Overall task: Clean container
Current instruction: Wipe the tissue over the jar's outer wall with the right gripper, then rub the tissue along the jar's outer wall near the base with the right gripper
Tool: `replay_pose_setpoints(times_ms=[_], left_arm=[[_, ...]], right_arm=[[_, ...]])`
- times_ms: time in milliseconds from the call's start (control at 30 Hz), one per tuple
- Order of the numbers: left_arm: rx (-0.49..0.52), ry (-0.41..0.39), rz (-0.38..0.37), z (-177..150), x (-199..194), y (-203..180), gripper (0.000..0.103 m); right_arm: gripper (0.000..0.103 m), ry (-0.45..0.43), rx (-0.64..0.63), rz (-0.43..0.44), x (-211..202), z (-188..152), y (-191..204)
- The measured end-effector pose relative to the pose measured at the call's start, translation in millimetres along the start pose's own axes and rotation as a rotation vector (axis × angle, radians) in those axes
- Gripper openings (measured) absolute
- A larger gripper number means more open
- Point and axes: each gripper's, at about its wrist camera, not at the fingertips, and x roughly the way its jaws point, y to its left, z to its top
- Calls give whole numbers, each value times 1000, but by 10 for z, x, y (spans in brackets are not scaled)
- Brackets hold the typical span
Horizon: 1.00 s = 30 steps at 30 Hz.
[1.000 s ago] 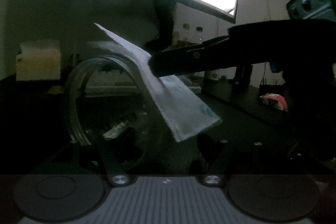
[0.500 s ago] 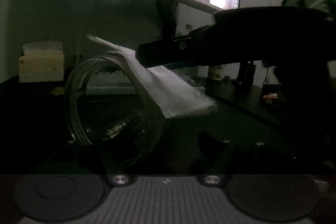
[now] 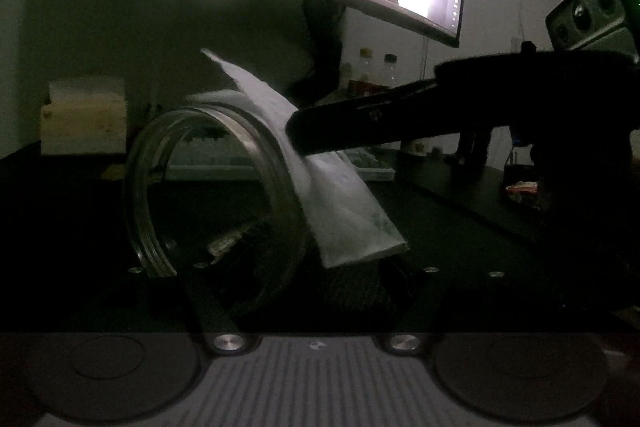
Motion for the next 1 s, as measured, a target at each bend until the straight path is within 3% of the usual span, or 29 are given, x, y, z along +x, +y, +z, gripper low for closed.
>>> replay_pose_setpoints(times_ms=[167,233,367,533,600,700,733,767,1000], left_arm=[[-2,4,-35,-26,-47,138,67],[3,7,-42,-32,-56,162,68],[5,7,-47,-21,-46,196,68],[13,7,-46,3,-28,238,70],[12,8,-46,27,-12,269,70],[13,8,-45,67,14,318,72],[13,8,-45,81,23,334,72],[13,8,-45,93,31,349,73],[8,8,-44,198,83,469,73]], right_arm=[[75,10,23,16,-10,19,-82],[75,-8,46,40,-36,32,-128],[84,-30,189,-7,-21,57,-293],[86,-16,116,-53,38,59,-198],[79,-33,85,-56,38,57,-127],[43,-44,59,-40,47,87,-61],[15,-43,48,-41,60,106,-43],[8,-36,46,-41,77,131,-46],[8,-10,84,-84,211,309,-292]])
